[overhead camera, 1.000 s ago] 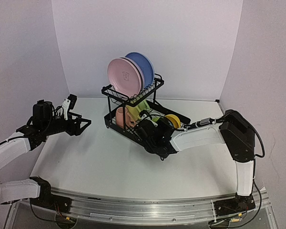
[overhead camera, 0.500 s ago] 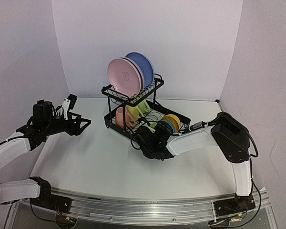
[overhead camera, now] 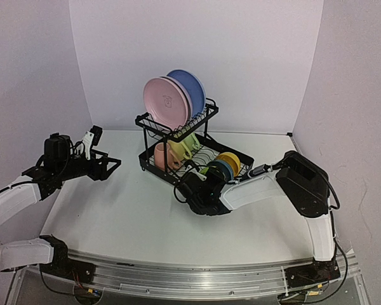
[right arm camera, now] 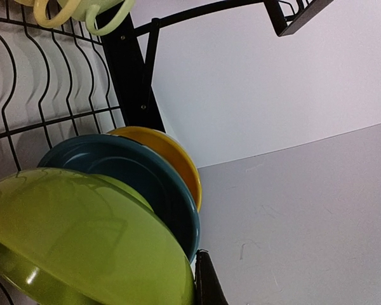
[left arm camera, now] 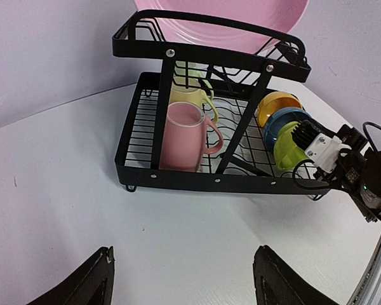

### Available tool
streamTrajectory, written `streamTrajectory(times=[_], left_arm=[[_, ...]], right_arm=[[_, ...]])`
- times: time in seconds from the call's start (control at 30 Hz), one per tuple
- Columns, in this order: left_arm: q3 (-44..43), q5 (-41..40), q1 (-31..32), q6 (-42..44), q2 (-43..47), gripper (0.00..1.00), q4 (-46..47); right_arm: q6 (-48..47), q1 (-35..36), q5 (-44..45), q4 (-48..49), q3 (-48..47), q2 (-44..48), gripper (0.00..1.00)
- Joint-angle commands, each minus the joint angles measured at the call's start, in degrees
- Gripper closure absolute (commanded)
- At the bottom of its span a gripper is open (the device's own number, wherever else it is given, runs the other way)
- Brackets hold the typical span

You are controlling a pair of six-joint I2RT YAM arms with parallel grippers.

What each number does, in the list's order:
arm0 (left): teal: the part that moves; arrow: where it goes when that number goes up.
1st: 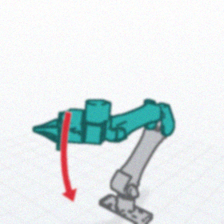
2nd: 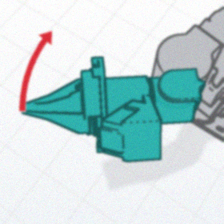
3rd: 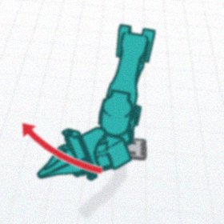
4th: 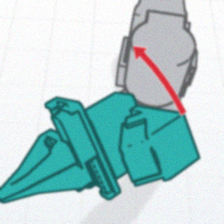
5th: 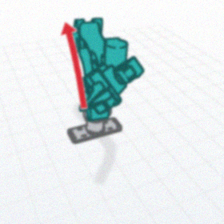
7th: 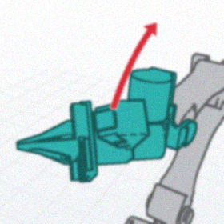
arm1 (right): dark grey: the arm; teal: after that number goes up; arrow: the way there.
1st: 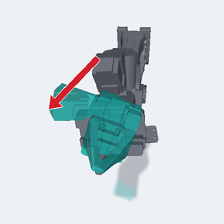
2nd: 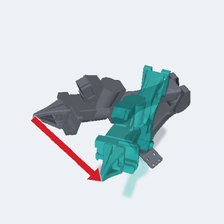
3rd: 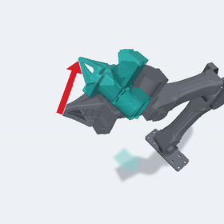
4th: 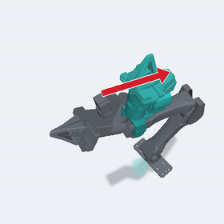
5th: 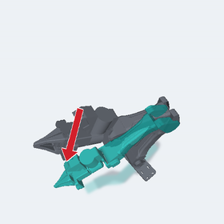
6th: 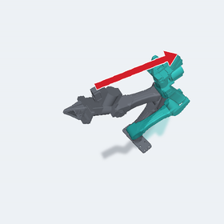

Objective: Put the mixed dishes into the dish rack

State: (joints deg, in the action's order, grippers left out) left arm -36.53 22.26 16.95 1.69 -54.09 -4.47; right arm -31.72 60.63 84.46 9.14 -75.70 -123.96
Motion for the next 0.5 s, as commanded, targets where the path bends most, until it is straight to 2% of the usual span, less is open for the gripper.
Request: streamTrajectory(times=[0.0,0.33,0.47], left_arm=[[-1.8,-0.6,0.1,0.9,-0.4,0.26,-0.2],[-1.6,-1.1,0.1,1.2,0.2,0.26,-0.3],[-1.3,-1.5,0.1,1.2,0.5,0.26,-0.1]], right_arm=[[1.9,1.3,-3.0,1.3,0.7,0.6,1.0],[1.0,1.5,-2.9,-0.2,2.2,2.4,1.0],[1.8,1.5,-3.9,-1.1,2.6,2.8,0.96]])
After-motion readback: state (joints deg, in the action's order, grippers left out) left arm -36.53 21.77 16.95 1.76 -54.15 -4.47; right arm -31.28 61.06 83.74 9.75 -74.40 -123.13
